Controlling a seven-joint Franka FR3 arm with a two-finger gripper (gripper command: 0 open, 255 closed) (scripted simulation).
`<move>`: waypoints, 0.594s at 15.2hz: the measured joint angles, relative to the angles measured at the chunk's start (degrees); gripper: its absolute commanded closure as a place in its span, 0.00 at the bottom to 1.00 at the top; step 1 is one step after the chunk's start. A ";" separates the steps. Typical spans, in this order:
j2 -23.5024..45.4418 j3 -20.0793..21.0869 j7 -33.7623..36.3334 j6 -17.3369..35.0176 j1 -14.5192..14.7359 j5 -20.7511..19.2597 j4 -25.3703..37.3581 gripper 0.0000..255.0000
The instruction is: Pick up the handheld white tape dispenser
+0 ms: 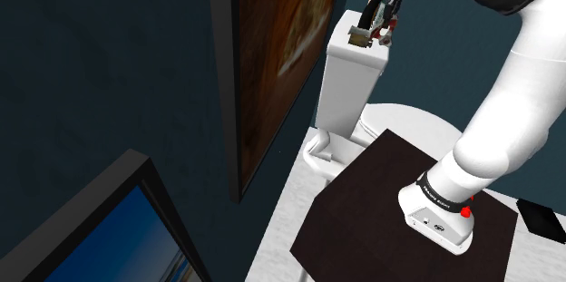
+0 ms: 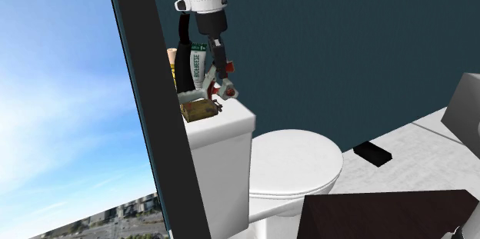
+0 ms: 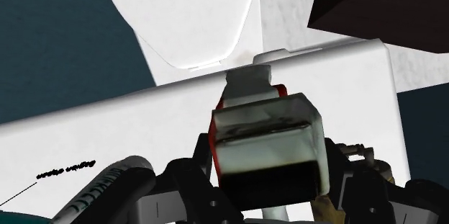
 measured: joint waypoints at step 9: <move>-0.04 -0.04 -0.16 -2.24 -0.04 -0.01 2.05 1.00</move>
